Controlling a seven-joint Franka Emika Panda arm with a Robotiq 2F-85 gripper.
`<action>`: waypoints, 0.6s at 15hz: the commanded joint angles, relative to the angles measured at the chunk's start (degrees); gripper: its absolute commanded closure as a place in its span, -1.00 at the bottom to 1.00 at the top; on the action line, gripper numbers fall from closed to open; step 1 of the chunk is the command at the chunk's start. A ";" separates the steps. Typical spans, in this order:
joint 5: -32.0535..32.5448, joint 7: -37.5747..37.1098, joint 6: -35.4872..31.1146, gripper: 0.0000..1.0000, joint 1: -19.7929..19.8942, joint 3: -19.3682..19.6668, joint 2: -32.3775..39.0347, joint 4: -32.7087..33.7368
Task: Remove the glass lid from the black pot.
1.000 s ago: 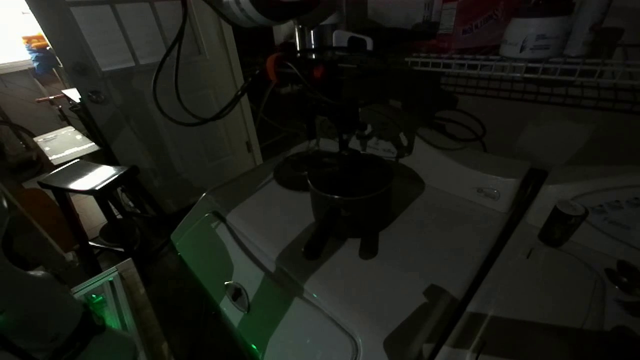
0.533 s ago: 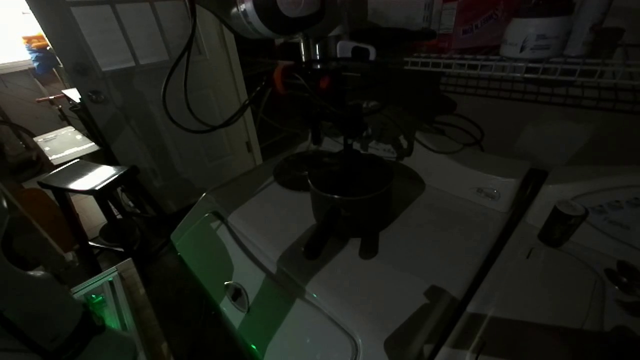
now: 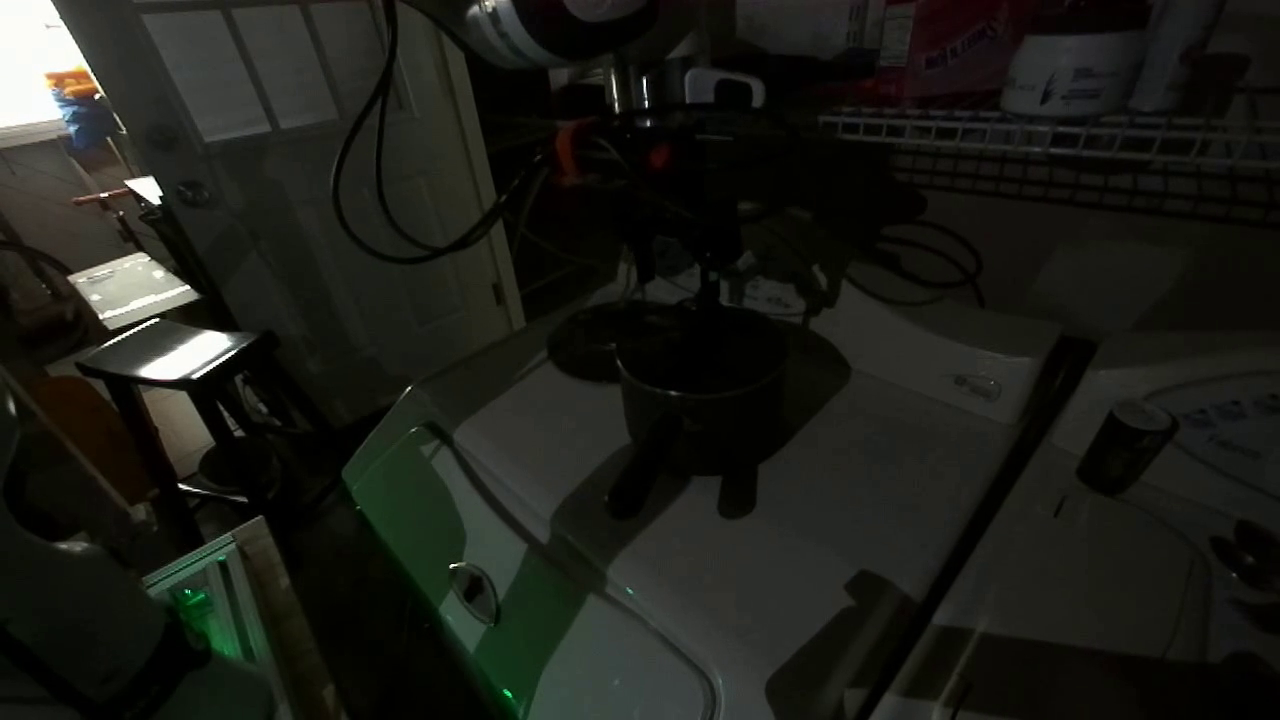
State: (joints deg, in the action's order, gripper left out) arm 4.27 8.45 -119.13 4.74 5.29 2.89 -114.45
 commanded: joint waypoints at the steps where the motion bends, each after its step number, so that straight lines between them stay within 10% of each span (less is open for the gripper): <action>1: 0.55 -0.33 0.55 -1.00 0.54 0.17 1.00 1.95; 9: -0.01 0.03 0.18 -1.00 0.67 0.20 0.18 0.81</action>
State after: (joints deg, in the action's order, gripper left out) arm 4.26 8.48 -119.09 5.27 5.63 3.06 -113.74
